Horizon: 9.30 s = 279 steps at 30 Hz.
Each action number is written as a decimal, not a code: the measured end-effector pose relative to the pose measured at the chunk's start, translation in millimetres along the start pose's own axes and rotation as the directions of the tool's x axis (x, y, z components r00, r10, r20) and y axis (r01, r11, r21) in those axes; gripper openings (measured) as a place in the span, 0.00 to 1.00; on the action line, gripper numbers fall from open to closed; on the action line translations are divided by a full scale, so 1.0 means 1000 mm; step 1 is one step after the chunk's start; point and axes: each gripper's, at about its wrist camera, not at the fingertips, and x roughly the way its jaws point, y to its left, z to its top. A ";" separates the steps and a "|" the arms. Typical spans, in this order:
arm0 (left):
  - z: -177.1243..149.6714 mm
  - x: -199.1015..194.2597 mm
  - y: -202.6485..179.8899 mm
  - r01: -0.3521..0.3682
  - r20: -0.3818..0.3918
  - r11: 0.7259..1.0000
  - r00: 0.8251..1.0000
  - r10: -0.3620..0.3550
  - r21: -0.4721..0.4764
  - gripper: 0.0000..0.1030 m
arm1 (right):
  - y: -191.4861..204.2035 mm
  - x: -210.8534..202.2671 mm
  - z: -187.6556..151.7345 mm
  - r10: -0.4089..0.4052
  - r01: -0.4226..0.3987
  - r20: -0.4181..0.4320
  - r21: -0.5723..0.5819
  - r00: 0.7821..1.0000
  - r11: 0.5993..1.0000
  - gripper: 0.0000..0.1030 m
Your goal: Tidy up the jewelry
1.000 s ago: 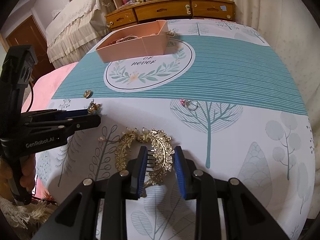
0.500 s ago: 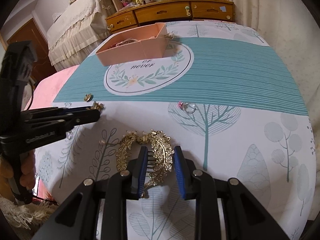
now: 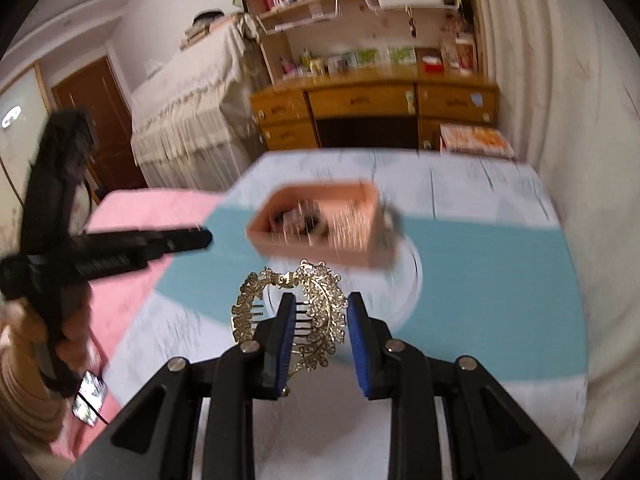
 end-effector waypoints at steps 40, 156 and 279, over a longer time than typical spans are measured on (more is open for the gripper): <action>0.035 0.056 0.061 -0.113 -0.022 0.987 0.994 0.111 -0.110 0.75 | -0.021 0.156 0.086 -0.101 0.131 -0.196 0.148 0.975 0.980 0.27; 0.081 0.100 0.050 -0.205 -0.143 0.973 0.965 0.219 0.103 0.17 | -0.007 0.158 0.124 -0.148 0.140 -0.236 -0.051 0.960 0.989 0.20; -0.149 0.055 -0.019 -0.059 -0.231 0.993 0.969 0.081 0.102 0.13 | -0.053 0.070 -0.106 -0.027 -0.105 -0.225 -0.554 0.974 0.826 0.11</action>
